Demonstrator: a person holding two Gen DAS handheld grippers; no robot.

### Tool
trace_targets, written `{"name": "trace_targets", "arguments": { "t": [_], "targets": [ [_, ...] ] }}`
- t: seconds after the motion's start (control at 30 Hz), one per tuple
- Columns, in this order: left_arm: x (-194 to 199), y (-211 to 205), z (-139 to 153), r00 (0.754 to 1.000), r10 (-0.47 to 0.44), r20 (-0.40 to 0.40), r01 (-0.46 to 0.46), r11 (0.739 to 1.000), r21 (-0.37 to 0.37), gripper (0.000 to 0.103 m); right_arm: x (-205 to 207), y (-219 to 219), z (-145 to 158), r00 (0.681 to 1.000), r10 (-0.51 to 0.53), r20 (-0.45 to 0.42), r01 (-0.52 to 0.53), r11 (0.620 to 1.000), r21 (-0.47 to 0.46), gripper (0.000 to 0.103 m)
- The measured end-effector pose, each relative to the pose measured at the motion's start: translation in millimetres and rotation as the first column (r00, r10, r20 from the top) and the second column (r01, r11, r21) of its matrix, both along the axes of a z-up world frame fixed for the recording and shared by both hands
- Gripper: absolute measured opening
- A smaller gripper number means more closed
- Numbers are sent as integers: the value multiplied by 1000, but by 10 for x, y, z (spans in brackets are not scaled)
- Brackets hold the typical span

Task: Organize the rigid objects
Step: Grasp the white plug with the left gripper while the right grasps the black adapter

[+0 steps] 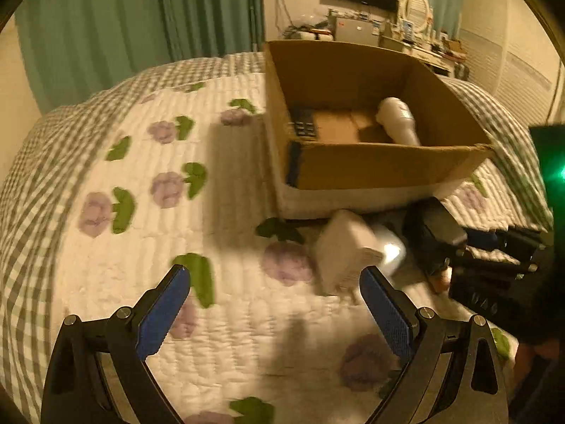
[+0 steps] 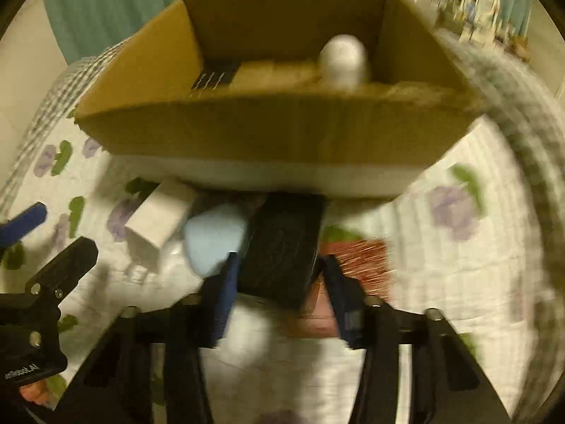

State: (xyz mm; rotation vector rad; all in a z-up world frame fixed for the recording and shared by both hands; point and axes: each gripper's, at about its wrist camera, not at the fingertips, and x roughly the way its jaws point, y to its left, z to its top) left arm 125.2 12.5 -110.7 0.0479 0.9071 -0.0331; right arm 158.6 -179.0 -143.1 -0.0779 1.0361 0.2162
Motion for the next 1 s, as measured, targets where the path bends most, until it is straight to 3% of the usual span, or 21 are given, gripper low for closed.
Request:
{"name": "trace_targets", "arguments": {
  "t": [0.07, 0.23, 0.37, 0.47, 0.5, 0.63, 0.8, 1.0],
  "targets": [
    [54, -72, -9, 1000, 2, -30, -3, 1000, -25, 99, -15, -152, 77, 1000, -24, 12, 23, 999, 40, 40],
    [235, -230, -83, 998, -9, -70, 7, 999, -32, 95, -24, -339, 137, 998, -47, 44, 45, 998, 41, 39],
    [409, -352, -218, 992, -29, -121, 30, 1000, 2, 74, 12, -377, 103, 998, -54, 34, 51, 997, 64, 39],
    [487, -432, -324, 985, -72, -157, 74, 997, 5, 53, 87, -337, 50, 998, -53, 26, 52, 997, 61, 39],
    [490, -440, -341, 983, -86, -161, 86, 996, -9, 40, 101, -301, 44, 998, -52, 23, 50, 997, 60, 39],
    [418, -430, -282, 987, -83, -138, 84, 996, 3, 30, 60, -269, 71, 998, -48, 41, 46, 998, 53, 39],
    [192, -392, -69, 990, -78, -118, 78, 997, -9, 29, -54, -312, 298, 997, -39, 67, 37, 999, 33, 38],
    [-115, -378, 444, 997, -71, -27, 70, 997, -31, 29, -270, -352, 664, 992, -26, 123, 20, 999, 50, 38]
  ]
}}
